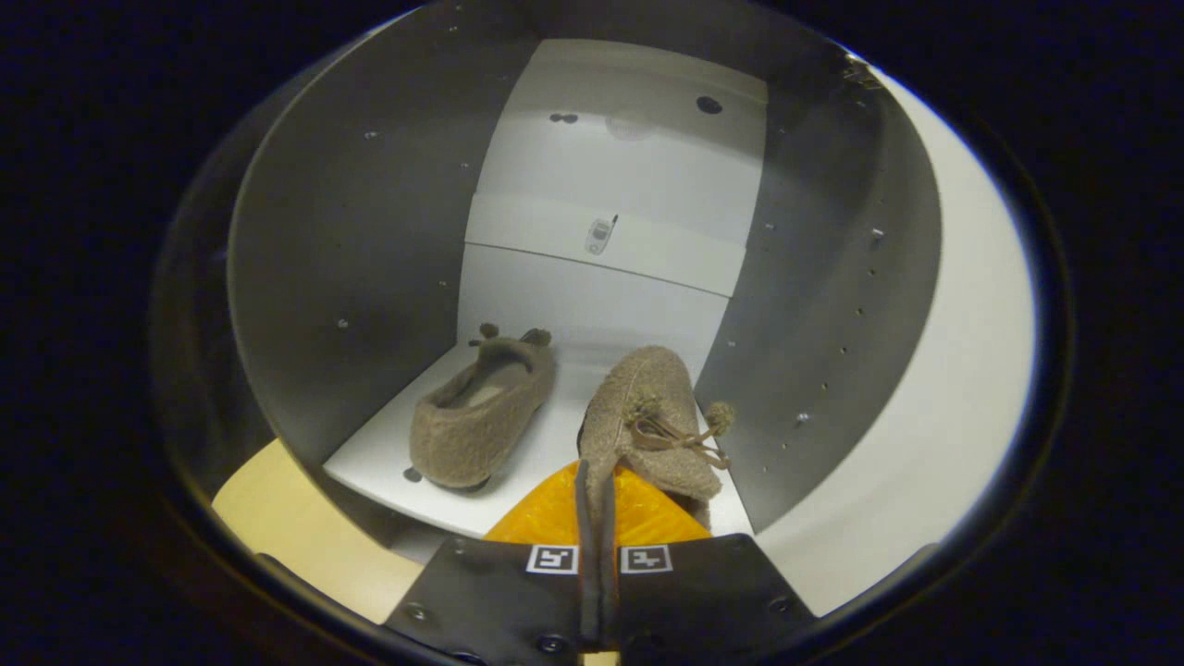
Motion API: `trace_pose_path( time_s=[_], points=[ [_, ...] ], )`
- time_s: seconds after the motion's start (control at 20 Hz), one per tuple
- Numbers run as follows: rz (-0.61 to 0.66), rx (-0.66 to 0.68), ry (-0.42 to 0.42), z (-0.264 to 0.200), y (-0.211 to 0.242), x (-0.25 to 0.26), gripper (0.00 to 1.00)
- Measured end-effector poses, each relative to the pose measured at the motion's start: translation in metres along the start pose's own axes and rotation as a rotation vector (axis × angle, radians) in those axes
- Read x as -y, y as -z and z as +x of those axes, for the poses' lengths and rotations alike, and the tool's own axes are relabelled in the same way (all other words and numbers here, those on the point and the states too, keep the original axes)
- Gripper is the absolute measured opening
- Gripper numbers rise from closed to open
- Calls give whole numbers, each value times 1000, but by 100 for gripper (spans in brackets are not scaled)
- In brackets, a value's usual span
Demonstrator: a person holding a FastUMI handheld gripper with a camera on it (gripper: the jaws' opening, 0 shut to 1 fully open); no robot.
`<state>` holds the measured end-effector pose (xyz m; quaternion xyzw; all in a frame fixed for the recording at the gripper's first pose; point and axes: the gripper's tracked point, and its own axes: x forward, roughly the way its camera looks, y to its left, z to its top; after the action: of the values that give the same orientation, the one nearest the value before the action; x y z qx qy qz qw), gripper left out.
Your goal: Open the shoe cabinet door, grab the shoes and put them into the shoe cabinet, then close the shoe cabinet door.
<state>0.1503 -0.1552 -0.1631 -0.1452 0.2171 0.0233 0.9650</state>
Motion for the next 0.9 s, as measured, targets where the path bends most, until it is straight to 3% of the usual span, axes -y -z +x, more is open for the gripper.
trace_pose_path(
  time_s=[0.45, 0.9],
  points=[
    [-32, -25, -10, 75, -15, -8, 2],
    [-58, -35, -30, 105, -11, -20, 2]
  ],
)
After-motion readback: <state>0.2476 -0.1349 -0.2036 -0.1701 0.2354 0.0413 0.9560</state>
